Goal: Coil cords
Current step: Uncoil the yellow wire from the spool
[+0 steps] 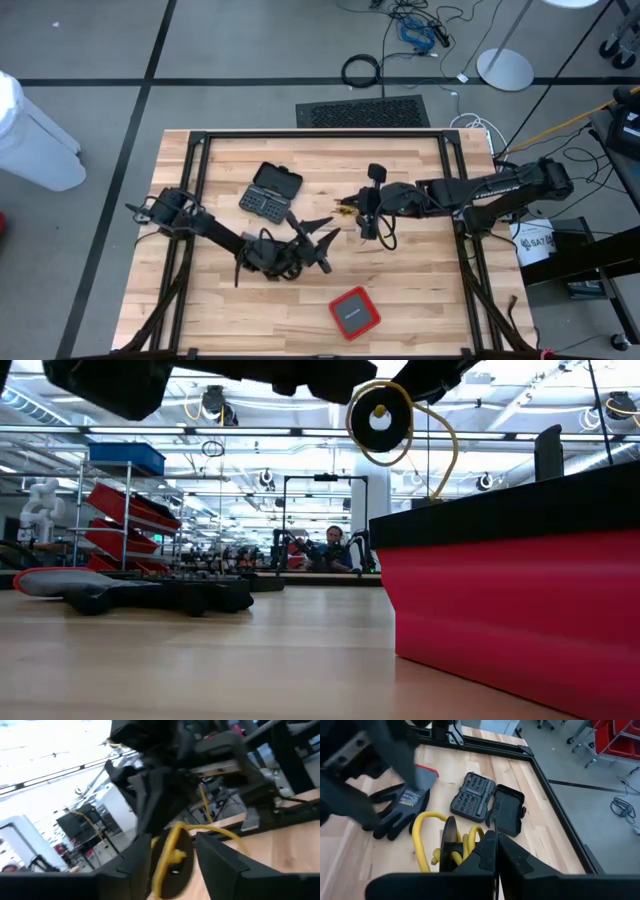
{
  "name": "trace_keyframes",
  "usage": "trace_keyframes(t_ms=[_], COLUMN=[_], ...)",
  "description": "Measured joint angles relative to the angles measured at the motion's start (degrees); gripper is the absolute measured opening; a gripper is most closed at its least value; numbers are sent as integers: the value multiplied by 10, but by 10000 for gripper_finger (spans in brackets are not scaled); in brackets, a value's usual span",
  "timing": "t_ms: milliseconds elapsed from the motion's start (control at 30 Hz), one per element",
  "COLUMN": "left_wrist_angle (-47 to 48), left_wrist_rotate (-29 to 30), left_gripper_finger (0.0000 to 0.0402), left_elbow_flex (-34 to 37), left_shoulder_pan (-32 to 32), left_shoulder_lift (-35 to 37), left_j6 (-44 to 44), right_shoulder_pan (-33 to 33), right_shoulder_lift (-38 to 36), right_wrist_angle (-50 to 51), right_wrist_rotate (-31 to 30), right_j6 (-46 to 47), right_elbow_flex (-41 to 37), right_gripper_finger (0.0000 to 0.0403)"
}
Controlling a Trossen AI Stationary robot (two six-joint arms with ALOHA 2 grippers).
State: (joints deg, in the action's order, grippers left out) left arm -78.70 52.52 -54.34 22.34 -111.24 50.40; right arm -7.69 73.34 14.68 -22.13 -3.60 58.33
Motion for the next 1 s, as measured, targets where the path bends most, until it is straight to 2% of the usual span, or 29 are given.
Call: trace_keyframes(t_ms=[133, 333, 433, 600, 633, 867, 1000], left_wrist_angle=[38, 93, 91, 86, 86, 53, 105], left_wrist_rotate=[8, 7, 5, 5, 6, -2, -66], left_gripper_finger=[171, 164, 127, 25, 15, 9, 7], left_elbow_flex=[-6, -13, -14, -14, -14, -20, -41], left_shoulder_pan=[-12, -25, -25, -23, -21, -6, 0], left_shoulder_lift=[0, 0, 0, 0, 0, 0, 0], left_j6=[-7, -66, -64, -44, -44, -35, -83], right_shoulder_pan=[-6, -15, -15, -15, -15, -15, -9], right_shoulder_lift=[0, 0, 0, 0, 0, 0, 0], right_wrist_angle=[-1, 0, 2, 5, 6, 0, -15], right_wrist_rotate=[0, -3, -3, -1, 0, 0, -25], right_j6=[0, 0, 2, 0, 0, 0, -3], right_elbow_flex=[0, 0, 0, 0, 0, 0, 0], right_gripper_finger=[0, 0, 0, 0, 0, 0, 0])
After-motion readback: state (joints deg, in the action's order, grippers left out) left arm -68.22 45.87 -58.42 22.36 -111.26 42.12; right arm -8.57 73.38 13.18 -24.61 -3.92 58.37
